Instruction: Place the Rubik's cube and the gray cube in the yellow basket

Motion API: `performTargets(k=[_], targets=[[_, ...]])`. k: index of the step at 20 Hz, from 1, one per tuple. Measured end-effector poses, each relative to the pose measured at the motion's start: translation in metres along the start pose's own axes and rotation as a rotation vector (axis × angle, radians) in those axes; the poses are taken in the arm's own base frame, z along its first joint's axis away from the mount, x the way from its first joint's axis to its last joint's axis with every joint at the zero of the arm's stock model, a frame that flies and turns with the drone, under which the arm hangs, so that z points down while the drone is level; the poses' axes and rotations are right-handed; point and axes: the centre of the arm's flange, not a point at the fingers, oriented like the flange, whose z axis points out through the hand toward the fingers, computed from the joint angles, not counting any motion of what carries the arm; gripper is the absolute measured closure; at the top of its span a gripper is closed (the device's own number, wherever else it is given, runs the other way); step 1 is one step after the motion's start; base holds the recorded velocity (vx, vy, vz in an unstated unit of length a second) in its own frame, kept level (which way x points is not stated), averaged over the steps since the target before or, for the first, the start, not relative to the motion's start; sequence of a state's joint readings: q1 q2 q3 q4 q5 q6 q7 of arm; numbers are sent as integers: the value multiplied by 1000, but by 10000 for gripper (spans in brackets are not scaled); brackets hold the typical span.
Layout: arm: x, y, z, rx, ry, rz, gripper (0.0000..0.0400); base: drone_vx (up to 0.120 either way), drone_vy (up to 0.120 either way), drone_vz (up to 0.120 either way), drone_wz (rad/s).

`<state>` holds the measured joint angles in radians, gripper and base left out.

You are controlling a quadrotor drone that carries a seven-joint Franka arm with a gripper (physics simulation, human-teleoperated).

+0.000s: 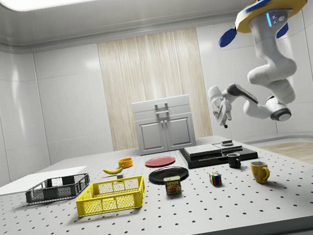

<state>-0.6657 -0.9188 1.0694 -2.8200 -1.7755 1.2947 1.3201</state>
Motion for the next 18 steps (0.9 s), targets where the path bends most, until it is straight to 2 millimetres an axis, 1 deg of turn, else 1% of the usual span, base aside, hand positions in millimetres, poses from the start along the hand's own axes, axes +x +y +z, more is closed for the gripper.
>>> performTargets(k=[2,5,9,10,13,15,18], targets=[[-10,-10,1,-98,101,-4,0,120,0,-120,0],[-19,-19,3,-195,200,-7,0,120,0,-120,0],[-26,-26,6,-264,273,-10,0,120,-120,-120,0],[-27,-27,7,-274,284,-10,0,0,-80,-120,0],[-29,-29,8,-297,309,-11,0,0,-13,-120,0],[-30,-30,8,-306,319,-11,0,0,-80,-120,0],[-31,-31,9,-316,329,-11,0,0,0,-120,0]])
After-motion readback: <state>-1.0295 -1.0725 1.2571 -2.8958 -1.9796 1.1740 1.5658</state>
